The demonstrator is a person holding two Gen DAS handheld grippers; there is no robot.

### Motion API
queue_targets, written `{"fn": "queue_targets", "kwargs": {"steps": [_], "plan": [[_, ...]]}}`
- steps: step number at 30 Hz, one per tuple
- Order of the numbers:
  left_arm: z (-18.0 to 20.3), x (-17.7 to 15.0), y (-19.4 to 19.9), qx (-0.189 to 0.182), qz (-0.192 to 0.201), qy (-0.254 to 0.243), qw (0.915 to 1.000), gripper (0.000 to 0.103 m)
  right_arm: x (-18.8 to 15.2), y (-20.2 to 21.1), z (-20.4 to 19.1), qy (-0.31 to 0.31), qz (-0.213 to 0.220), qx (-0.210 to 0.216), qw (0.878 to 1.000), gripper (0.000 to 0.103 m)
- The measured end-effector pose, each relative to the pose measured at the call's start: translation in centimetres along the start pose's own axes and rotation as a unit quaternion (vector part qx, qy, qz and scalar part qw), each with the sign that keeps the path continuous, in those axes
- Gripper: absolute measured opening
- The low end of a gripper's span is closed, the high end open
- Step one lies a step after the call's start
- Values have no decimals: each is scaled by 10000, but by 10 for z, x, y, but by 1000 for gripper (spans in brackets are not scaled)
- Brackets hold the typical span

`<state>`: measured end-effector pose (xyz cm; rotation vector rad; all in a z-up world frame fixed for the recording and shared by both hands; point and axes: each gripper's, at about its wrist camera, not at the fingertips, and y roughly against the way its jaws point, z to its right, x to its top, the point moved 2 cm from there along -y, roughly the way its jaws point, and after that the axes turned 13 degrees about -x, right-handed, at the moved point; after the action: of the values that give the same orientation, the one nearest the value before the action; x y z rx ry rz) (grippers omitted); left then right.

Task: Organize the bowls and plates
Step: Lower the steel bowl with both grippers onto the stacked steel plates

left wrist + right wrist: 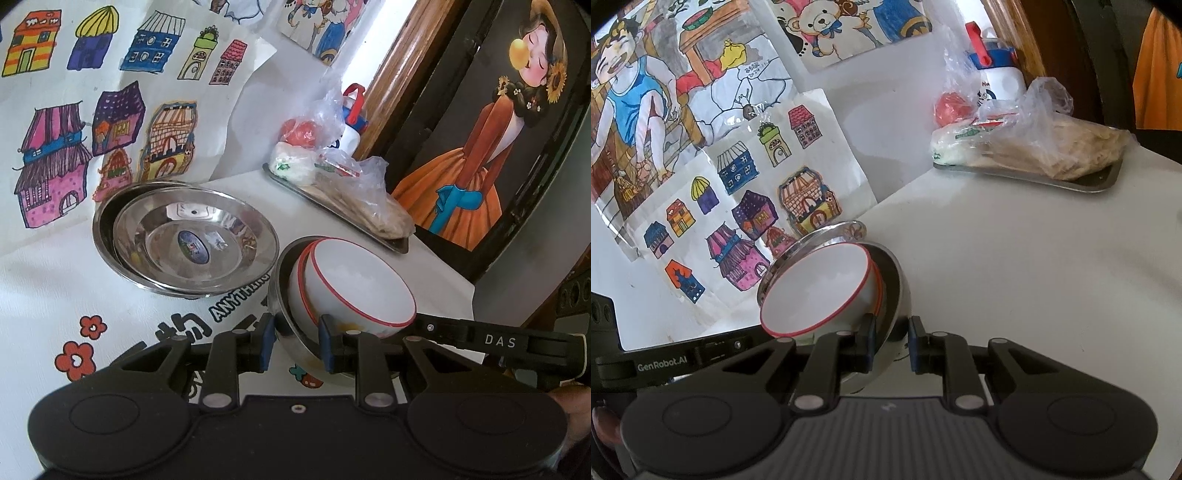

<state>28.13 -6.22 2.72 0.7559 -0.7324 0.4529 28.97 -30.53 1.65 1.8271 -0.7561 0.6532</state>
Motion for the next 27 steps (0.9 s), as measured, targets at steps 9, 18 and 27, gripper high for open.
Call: {"fn": "queue_targets", "kwargs": {"steps": [9, 18, 27], "plan": [[-2, 7, 8, 67, 152, -9, 9999, 26, 6, -3, -11, 75, 91, 88, 9999, 20], [-8, 14, 15, 176, 267, 9, 9995, 26, 14, -7, -23, 162, 143, 180, 9996, 21], [-17, 28, 24, 311, 425, 5, 9986, 26, 32, -21, -43, 294, 191, 309, 9989, 21]]}}
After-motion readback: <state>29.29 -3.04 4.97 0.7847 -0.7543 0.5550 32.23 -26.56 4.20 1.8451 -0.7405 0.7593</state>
